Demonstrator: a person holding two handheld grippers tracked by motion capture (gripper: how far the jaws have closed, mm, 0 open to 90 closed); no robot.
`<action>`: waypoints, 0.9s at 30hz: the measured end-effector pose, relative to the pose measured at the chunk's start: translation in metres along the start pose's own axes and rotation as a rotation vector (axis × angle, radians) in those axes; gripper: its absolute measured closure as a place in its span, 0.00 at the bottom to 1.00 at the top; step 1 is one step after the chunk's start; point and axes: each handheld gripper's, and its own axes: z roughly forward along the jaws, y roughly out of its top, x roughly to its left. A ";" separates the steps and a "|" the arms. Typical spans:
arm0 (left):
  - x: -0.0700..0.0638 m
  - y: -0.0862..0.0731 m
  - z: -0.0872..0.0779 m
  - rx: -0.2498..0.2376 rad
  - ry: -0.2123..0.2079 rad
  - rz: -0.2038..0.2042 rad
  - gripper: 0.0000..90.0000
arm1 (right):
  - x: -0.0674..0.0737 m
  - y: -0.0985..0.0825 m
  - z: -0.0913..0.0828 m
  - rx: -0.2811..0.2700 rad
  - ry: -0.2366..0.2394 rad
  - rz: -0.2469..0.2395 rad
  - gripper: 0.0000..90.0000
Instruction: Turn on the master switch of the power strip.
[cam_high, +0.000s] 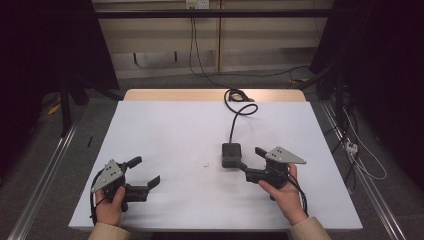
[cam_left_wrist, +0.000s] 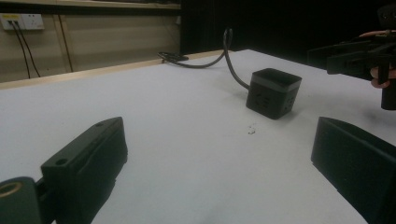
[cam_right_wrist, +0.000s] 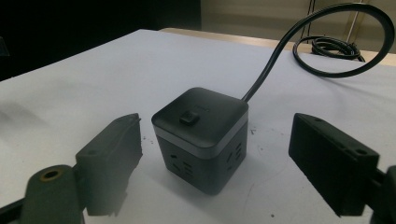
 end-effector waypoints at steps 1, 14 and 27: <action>0.000 0.000 0.000 0.000 0.000 0.000 0.04 | 0.000 0.000 0.000 0.001 0.002 0.003 0.21; 0.000 0.000 0.000 0.000 -0.003 -0.002 0.04 | 0.002 0.005 0.005 -0.001 0.028 0.005 0.38; 0.001 0.000 0.000 -0.007 -0.006 -0.005 0.04 | 0.005 0.013 0.010 0.012 0.038 -0.035 0.55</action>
